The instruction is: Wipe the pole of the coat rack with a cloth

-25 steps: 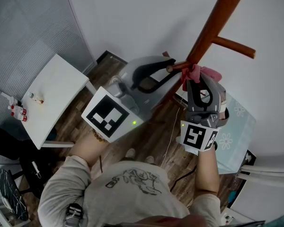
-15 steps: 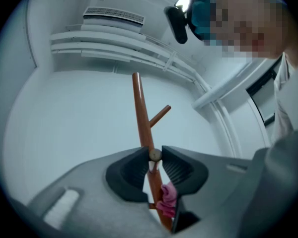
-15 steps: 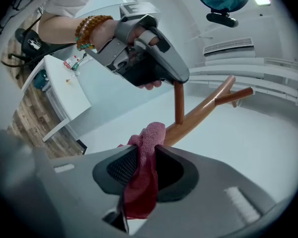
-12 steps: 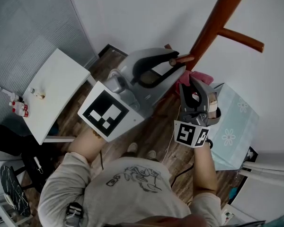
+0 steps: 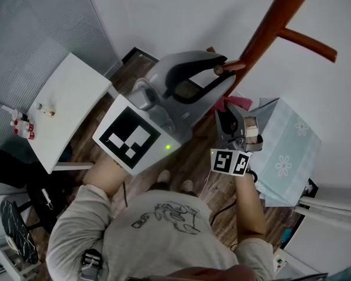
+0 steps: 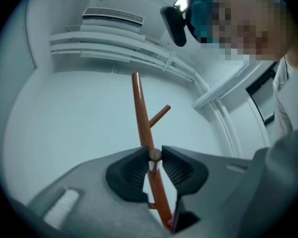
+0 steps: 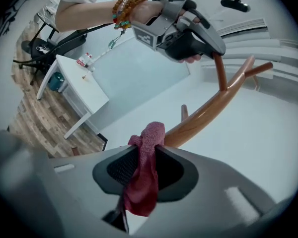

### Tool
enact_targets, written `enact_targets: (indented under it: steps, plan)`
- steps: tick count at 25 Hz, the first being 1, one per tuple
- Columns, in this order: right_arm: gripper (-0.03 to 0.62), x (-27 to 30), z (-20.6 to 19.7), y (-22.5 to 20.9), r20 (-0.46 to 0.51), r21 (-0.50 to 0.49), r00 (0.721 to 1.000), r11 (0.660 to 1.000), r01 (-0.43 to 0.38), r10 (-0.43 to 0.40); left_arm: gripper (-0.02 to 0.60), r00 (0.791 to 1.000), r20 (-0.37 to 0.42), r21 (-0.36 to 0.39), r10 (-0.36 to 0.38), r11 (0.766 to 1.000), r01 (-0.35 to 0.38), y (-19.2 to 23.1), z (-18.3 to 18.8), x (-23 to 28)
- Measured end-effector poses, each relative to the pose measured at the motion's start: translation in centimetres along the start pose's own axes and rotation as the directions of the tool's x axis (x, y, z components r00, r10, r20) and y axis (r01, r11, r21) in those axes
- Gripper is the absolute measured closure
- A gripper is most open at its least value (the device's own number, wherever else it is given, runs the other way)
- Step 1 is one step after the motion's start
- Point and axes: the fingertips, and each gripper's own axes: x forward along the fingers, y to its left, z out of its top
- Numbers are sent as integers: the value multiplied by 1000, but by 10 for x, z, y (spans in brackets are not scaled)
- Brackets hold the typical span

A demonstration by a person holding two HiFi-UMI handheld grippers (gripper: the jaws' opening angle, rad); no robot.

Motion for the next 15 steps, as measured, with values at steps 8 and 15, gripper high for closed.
enact_targets:
  steps: [8,15]
  plan:
    - [488,6,-19,23,-48,-5,997,998,-68,67,499,1000,3,29,12,1000,-12,0,-4,1]
    - [488,-12,-21,15,-85,-27,993,997,-79,77,499,1000,4,30,10,999,-10,1,-3,0]
